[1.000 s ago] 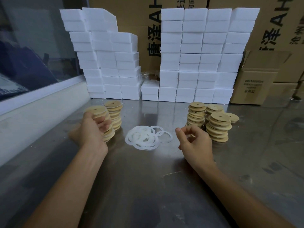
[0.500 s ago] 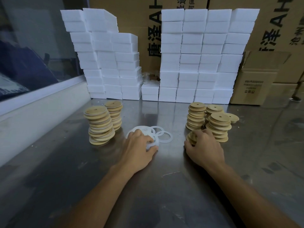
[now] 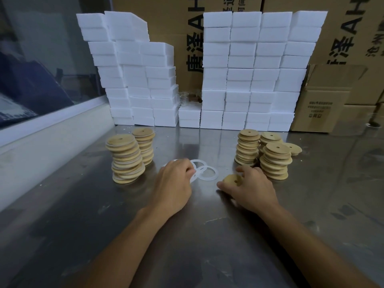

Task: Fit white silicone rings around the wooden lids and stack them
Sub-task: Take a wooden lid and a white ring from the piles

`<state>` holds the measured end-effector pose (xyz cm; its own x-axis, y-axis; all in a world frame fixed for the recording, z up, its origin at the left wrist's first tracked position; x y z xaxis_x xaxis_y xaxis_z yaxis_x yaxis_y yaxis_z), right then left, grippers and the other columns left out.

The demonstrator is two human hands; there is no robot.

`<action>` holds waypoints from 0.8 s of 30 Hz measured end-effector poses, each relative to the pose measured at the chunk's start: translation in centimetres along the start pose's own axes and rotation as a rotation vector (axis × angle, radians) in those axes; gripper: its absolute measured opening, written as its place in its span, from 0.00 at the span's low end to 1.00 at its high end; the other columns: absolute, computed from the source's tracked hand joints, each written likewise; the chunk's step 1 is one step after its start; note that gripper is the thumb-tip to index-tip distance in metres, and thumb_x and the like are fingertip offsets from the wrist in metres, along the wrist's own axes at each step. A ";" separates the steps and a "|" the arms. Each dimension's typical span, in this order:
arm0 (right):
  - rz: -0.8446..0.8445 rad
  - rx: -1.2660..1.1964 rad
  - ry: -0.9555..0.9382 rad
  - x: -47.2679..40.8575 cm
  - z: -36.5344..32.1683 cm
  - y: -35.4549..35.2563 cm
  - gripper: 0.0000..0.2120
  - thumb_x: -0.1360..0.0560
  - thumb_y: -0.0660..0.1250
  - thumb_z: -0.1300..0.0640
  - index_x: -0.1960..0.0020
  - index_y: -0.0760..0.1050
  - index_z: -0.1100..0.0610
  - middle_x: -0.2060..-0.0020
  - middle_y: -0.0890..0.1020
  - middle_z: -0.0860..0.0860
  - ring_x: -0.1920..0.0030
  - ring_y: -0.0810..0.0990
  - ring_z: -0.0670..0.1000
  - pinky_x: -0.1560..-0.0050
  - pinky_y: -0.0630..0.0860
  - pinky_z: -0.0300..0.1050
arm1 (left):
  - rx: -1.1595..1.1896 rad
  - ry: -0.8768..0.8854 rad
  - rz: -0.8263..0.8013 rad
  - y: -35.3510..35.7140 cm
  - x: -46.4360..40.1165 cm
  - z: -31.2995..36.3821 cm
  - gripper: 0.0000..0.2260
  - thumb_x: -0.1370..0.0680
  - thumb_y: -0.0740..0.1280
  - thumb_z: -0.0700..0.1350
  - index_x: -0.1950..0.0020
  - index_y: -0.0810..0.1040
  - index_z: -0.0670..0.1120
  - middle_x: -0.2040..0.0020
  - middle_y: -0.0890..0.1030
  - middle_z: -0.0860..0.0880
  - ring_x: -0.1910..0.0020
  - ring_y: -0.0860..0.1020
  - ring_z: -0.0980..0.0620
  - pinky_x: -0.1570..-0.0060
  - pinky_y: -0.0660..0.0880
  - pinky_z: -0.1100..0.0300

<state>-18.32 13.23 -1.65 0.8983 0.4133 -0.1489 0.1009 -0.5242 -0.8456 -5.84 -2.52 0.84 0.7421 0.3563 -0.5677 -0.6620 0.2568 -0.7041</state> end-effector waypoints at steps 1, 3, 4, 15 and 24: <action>-0.008 -0.013 -0.002 0.1 -0.1 0.0 0.37 0.36 0.73 0.31 0.34 0.74 0.51 0.38 0.73 0.51 0.42 0.76 0.53 0.43 0.75 0.50 | 0.134 -0.049 0.037 -0.2 0.0 -0.1 0.08 0.20 0.63 0.39 0.59 0.72 0.47 0.63 0.77 0.51 0.62 0.74 0.52 0.62 0.69 0.60; 0.005 -0.053 -0.010 0.2 -0.2 0.0 0.36 0.39 0.75 0.31 0.39 0.76 0.50 0.41 0.72 0.49 0.46 0.76 0.51 0.46 0.76 0.48 | 0.437 -0.165 0.066 -0.2 -0.1 -0.2 0.09 0.20 0.62 0.38 0.60 0.74 0.45 0.69 0.77 0.52 0.70 0.72 0.58 0.68 0.67 0.66; 0.014 -0.062 -0.020 0.3 -0.3 0.0 0.35 0.40 0.75 0.31 0.41 0.76 0.50 0.43 0.72 0.49 0.49 0.75 0.50 0.50 0.76 0.46 | 0.561 -0.225 0.054 0.0 -0.1 -0.2 0.09 0.19 0.62 0.39 0.59 0.75 0.44 0.71 0.77 0.52 0.73 0.72 0.59 0.70 0.67 0.68; 0.041 -0.673 -0.331 0.8 -1.5 0.4 0.06 0.21 0.65 0.58 0.53 0.68 0.50 0.59 0.80 0.52 0.70 0.79 0.54 0.69 0.78 0.53 | 0.765 -0.485 -0.107 2.1 0.5 -0.3 0.09 0.18 0.63 0.46 0.53 0.81 0.45 0.60 0.81 0.41 0.67 0.73 0.50 0.64 0.74 0.56; -0.226 -0.977 -0.253 1.1 -2.8 0.8 0.17 0.17 0.58 0.56 0.56 0.81 0.63 0.61 0.82 0.58 0.66 0.80 0.57 0.67 0.79 0.46 | 0.735 -0.441 -0.128 3.3 0.7 -0.6 0.10 0.18 0.62 0.47 0.57 0.76 0.46 0.66 0.81 0.58 0.72 0.81 0.49 0.62 0.82 0.44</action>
<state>-16.03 11.16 -1.02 0.7107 0.6622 -0.2376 0.6604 -0.7443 -0.0989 -7.46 -2.01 -2.11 0.8080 0.5614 -0.1786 -0.5888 0.7804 -0.2105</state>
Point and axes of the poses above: each hand's wrist, its own x-axis away from the middle knuckle, its own y-axis out of the palm, z = x × y, the point moved 5 cm from there along -x, towards the middle knuckle
